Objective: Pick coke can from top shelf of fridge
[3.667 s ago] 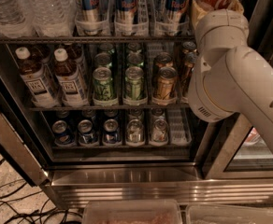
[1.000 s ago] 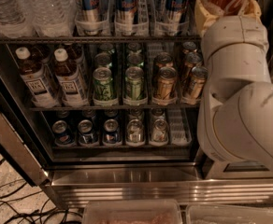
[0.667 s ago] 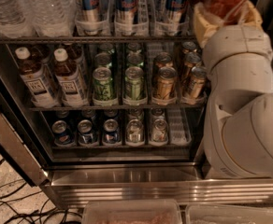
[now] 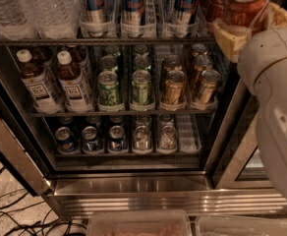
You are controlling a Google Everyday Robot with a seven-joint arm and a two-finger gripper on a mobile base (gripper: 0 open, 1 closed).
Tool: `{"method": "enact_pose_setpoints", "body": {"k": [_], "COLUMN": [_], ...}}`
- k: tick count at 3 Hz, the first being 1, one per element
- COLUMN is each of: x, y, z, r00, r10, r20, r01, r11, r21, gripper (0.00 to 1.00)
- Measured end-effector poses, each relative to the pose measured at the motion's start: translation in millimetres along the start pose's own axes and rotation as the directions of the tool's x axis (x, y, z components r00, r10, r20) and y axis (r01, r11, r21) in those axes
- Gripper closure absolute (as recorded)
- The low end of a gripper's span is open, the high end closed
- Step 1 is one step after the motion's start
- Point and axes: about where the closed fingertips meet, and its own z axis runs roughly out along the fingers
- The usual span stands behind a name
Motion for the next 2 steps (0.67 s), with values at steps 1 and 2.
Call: {"method": "enact_pose_setpoints", "body": {"k": [1, 2], "x": [-1.4, -1.2], "y": [-17.5, -12.3], "z": [-0.7, -3.4], "r00": [0.979, 0.955], "r10": [-0.199, -0.295], "r20": [-0.037, -0.043], "r01": [0.197, 0.291], "r11": [0.9796, 0.9535], "r21": [-0.039, -0.078], "gripper": [1.0, 1.0]}}
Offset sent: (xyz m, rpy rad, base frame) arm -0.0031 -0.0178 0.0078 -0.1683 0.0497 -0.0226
